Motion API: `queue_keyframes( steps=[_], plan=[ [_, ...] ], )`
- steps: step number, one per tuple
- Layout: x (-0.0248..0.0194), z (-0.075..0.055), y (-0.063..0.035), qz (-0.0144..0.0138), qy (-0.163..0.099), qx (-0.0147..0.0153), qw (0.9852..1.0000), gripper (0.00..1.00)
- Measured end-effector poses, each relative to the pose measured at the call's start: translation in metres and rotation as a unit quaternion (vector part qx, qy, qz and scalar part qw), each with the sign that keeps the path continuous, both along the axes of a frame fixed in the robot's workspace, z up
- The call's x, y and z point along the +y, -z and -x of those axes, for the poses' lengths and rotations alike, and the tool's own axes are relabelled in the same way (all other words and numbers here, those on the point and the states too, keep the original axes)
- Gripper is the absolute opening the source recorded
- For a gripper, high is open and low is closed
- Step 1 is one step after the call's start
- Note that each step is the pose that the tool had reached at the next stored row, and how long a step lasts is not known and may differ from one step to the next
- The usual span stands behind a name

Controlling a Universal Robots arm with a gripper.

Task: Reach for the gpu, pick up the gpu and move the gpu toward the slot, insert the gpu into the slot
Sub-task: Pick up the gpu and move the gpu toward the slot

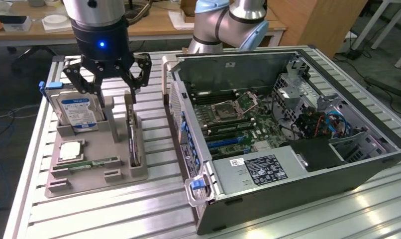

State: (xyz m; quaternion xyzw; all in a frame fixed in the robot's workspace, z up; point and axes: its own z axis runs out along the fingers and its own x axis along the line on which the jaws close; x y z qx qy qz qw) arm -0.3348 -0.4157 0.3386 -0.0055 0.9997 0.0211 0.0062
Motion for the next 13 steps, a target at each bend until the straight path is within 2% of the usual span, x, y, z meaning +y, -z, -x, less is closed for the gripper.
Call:
queue_keyframes(
  steps=[3, 13],
  plan=[
    [-0.0016, -0.001, 0.0053, -0.0001, 0.000, -0.0001, 1.0000, 0.65],
    [-0.0020, -0.008, 0.0235, 0.0002, 0.000, -0.0001, 1.0000, 0.65]
  ],
)
